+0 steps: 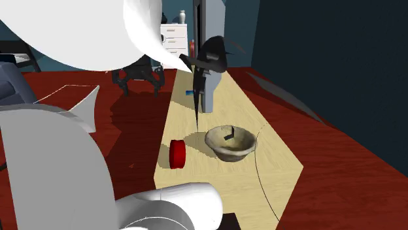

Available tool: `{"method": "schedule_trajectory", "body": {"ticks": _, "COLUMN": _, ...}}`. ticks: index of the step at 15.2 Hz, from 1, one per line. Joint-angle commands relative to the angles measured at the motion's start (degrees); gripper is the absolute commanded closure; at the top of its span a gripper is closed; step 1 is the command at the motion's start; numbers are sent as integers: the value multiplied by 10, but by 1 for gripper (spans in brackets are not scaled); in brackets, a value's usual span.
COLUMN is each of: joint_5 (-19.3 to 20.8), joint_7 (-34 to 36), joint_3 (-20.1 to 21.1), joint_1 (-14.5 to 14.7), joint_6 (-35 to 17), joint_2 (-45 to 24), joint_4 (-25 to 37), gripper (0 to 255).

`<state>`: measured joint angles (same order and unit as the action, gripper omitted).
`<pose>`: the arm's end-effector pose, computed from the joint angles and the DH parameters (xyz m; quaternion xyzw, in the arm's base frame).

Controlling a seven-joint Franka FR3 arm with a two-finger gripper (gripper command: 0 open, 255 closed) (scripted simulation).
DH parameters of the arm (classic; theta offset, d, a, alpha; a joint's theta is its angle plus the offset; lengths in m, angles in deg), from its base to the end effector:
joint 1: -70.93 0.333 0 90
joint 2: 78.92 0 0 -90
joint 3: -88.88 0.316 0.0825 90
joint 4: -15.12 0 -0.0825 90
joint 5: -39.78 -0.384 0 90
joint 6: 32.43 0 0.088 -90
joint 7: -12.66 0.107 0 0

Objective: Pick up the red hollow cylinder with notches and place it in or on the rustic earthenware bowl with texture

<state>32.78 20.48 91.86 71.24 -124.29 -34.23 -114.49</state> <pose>0.3107 0.0370 0.6362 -0.9963 0.0441 -0.0560 0.0480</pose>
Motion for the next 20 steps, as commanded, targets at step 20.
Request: {"method": "schedule_trajectory", "body": {"ticks": 20, "joint_5": 94, "joint_7": -107, "joint_3": -155, "joint_1": -85, "joint_6": 49, "joint_2": 339, "joint_4": -298, "gripper": 0}}
